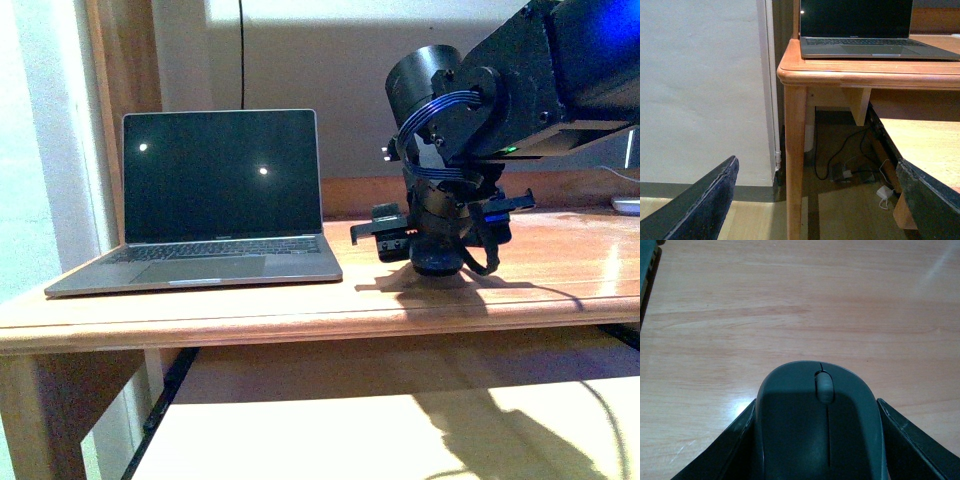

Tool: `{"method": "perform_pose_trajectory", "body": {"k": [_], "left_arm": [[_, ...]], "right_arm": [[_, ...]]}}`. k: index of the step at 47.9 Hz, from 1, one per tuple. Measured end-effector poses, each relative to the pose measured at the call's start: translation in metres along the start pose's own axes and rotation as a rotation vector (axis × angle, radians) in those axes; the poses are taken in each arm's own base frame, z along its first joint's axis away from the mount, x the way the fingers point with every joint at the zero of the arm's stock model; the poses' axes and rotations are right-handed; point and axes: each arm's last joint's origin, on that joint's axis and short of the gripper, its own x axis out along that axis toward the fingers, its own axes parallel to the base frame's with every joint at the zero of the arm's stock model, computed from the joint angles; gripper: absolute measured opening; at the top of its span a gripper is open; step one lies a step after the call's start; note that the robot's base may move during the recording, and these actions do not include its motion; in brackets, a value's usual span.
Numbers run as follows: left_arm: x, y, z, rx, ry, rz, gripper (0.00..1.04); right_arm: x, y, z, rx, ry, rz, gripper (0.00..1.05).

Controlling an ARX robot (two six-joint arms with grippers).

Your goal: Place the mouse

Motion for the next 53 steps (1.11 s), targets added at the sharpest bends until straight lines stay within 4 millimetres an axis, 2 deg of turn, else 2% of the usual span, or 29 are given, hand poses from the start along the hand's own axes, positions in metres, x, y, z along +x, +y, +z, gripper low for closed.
{"method": "perform_pose_trajectory", "body": {"k": [10,17,19,21,27,30,38,40,42,44,48,50,53], "left_arm": [[0.0,0.0,0.0,0.0,0.0,0.0,0.97],[0.0,0.0,0.0,0.0,0.0,0.0,0.97],[0.0,0.0,0.0,0.0,0.0,0.0,0.97],[0.0,0.0,0.0,0.0,0.0,0.0,0.97],[0.0,0.0,0.0,0.0,0.0,0.0,0.97],[0.0,0.0,0.0,0.0,0.0,0.0,0.97],[0.0,0.0,0.0,0.0,0.0,0.0,0.97],[0.0,0.0,0.0,0.0,0.0,0.0,0.97],[0.0,0.0,0.0,0.0,0.0,0.0,0.97],[0.0,0.0,0.0,0.0,0.0,0.0,0.97],[0.0,0.0,0.0,0.0,0.0,0.0,0.97],[0.0,0.0,0.0,0.0,0.0,0.0,0.97],[0.0,0.0,0.0,0.0,0.0,0.0,0.97]], "right_arm": [[0.015,0.008,-0.009,-0.009,0.013,-0.015,0.61],[0.017,0.009,-0.005,0.036,-0.033,0.0,0.91],[0.016,0.007,-0.002,0.058,-0.051,0.014,0.97],[0.014,0.005,-0.001,0.076,-0.065,0.027,0.99],[-0.002,-0.007,0.006,0.133,-0.118,0.106,0.97],[-0.017,-0.018,0.009,0.154,-0.159,0.138,0.97],[-0.077,-0.059,0.008,0.191,-0.297,0.209,0.97],[-0.099,-0.075,-0.001,0.191,-0.34,0.221,0.97],[-0.122,-0.094,-0.021,0.182,-0.363,0.244,0.97],[-0.135,-0.108,-0.044,0.173,-0.355,0.253,0.97],[-0.149,-0.132,-0.095,0.147,-0.3,0.259,0.97],[-0.155,-0.145,-0.13,0.127,-0.252,0.253,0.97],[-0.159,-0.154,-0.157,0.114,-0.208,0.248,0.97]]}}
